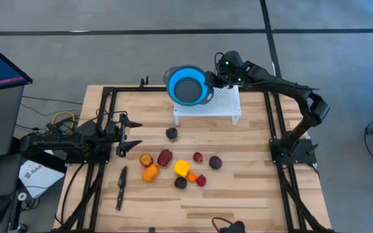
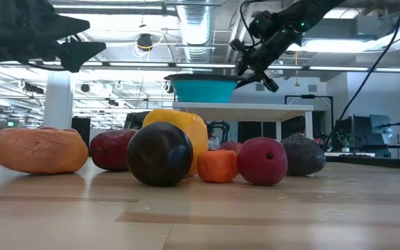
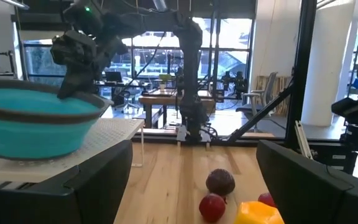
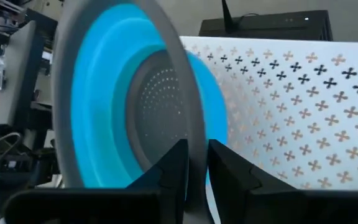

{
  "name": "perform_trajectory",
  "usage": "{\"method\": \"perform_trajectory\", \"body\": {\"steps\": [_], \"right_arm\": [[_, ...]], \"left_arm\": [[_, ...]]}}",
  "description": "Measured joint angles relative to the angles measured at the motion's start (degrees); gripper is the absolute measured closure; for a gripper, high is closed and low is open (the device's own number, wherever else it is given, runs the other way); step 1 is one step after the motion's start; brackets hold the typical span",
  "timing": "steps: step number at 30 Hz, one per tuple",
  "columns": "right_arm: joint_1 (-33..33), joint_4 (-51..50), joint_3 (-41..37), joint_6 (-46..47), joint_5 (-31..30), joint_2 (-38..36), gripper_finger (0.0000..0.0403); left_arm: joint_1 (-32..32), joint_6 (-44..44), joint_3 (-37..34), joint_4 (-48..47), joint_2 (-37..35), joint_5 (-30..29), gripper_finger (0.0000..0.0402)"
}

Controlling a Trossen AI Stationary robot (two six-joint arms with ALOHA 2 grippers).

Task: Pick & Place Fruit
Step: Put the blue strainer bowl on the shelf, then put the right purple plum into the blue strainer bowl on the shelf

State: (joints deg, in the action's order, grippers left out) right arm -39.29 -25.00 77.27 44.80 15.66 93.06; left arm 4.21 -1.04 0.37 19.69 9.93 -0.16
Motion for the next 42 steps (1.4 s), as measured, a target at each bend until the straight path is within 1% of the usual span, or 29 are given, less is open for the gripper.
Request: {"method": "perform_trajectory", "body": {"steps": [5, 9, 12, 19, 24, 28, 34, 37, 40, 42], "right_arm": [[0.00, 0.18, -0.06, -0.17, -0.05, -0.52, 0.0344], [0.00, -0.03, -0.06, -0.46, -0.11, -0.52, 0.0327], [0.00, 0.12, -0.06, -1.32, -0.53, -0.50, 0.0304], [0.04, 1.09, -0.06, -1.90, -2.21, -0.46, 0.0231], [0.04, 1.92, -0.06, -3.02, -3.36, -0.46, 0.0199], [0.09, 1.87, -0.09, -5.96, -8.75, -0.76, 0.0189], [2.02, 5.43, -0.14, -11.67, -17.77, -1.87, 0.0194], [3.80, 7.88, -0.09, -15.47, -23.83, -3.98, 0.0201], [5.85, 7.64, -0.09, -20.57, -30.62, -7.15, 0.0209], [8.05, 6.14, -0.09, -24.27, -35.72, -9.70, 0.0214]], "left_arm": [[0.00, -0.52, -0.01, 0.44, 0.23, 0.00, 0.0065], [-0.01, -0.89, 0.02, 0.76, 0.22, 0.00, 0.0065], [-0.01, -0.92, 0.02, 1.06, 0.22, 0.00, 0.0065], [-0.02, -0.92, 0.01, 1.21, 0.22, 0.00, 0.0065], [0.00, -0.94, 0.02, 1.34, 0.22, 0.00, 0.0065], [-0.02, -0.94, 0.00, 1.41, 0.22, 0.00, 0.0065], [-0.02, -2.47, -0.01, 1.41, 0.22, 0.00, 0.0065], [0.00, -3.79, 0.02, 1.41, 0.22, 0.01, 0.0065], [-0.02, -6.83, 0.01, 1.37, 0.38, 0.02, 0.0065], [0.00, -7.02, 0.02, 1.43, 0.36, 0.00, 0.0065]]}}
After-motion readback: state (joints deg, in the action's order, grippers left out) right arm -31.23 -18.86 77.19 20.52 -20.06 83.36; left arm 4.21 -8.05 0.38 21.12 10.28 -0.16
